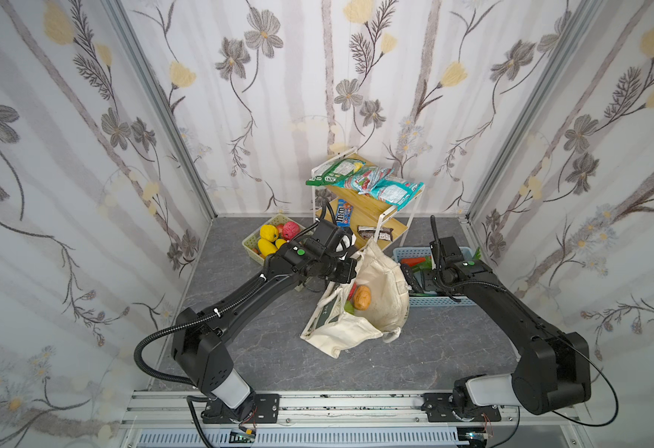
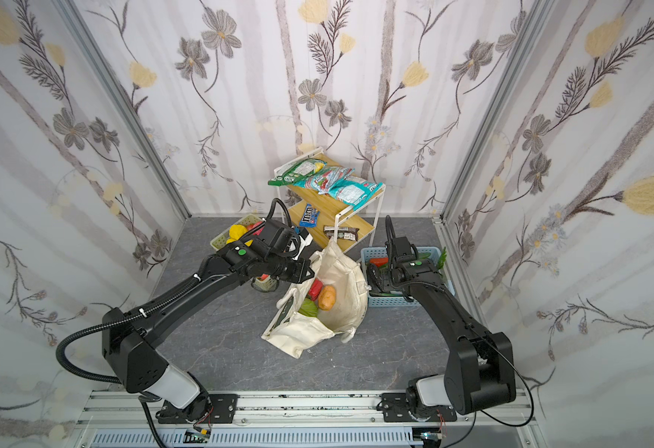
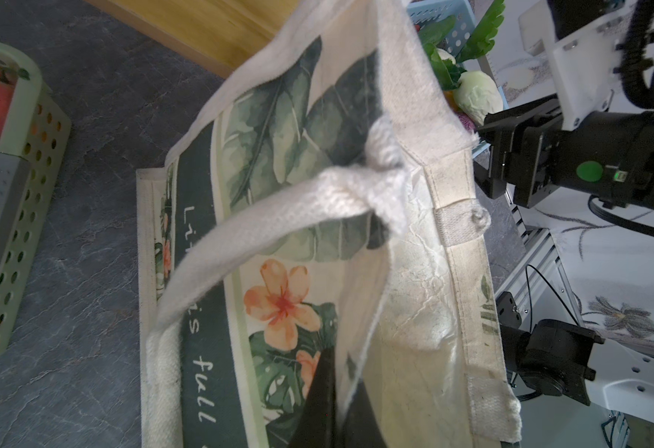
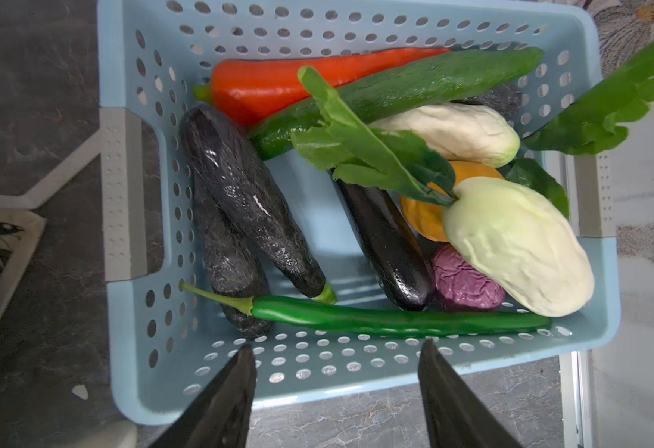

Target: Place the food into the grocery bag and tie it

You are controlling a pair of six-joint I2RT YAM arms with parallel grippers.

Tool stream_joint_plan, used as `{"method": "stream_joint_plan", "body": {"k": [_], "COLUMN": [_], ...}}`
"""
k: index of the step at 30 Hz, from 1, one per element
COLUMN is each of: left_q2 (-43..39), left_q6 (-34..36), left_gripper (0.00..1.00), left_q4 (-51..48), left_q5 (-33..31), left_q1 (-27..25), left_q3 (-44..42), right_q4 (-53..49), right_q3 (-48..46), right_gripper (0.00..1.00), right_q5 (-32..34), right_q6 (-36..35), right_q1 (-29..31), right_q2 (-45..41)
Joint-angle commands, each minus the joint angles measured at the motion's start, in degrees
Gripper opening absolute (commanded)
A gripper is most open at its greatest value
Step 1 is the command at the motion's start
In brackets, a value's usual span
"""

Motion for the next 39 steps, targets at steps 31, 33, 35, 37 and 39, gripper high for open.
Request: {"method": "stream_joint_plan", "body": {"k": [31,33,35,37,39], "left_q2": [-1.62,-1.39,-1.16,-1.08,-1.04], "left_q6": [-0.09,-0.09,-0.16,-0.26,-0.43], "left_gripper": [0.0,0.0,0.0,0.0,0.0], "left_q4": [0.42,0.42,0.44,0.6,0.76], "left_q5": [2.77,2.76,2.87,2.93,2.94], "left_q1": [0.03,0.08,0.04,0.03,-0.02], "left_q3": [-1.53,-1.44,-1.36,-1.36,-1.36], "right_q4": [5.12,5.45,5.71,5.82,6.39], "right_q3": [1.22,1.13,0.96,0.95,0.95], "right_gripper": [0.72,0.74,0.75,0.77,0.78], "right_q5": [-0.25,1.35,2.78,3.95,5.41], "right_q6": [-8.84,-9.39,-9.97,-10.72,-11.42], "right_q1": [-3.16,-3.17,-3.17,-3.17,-3.17], "right_q2": [16.85,17.44,17.9,18.42,18.99]}}
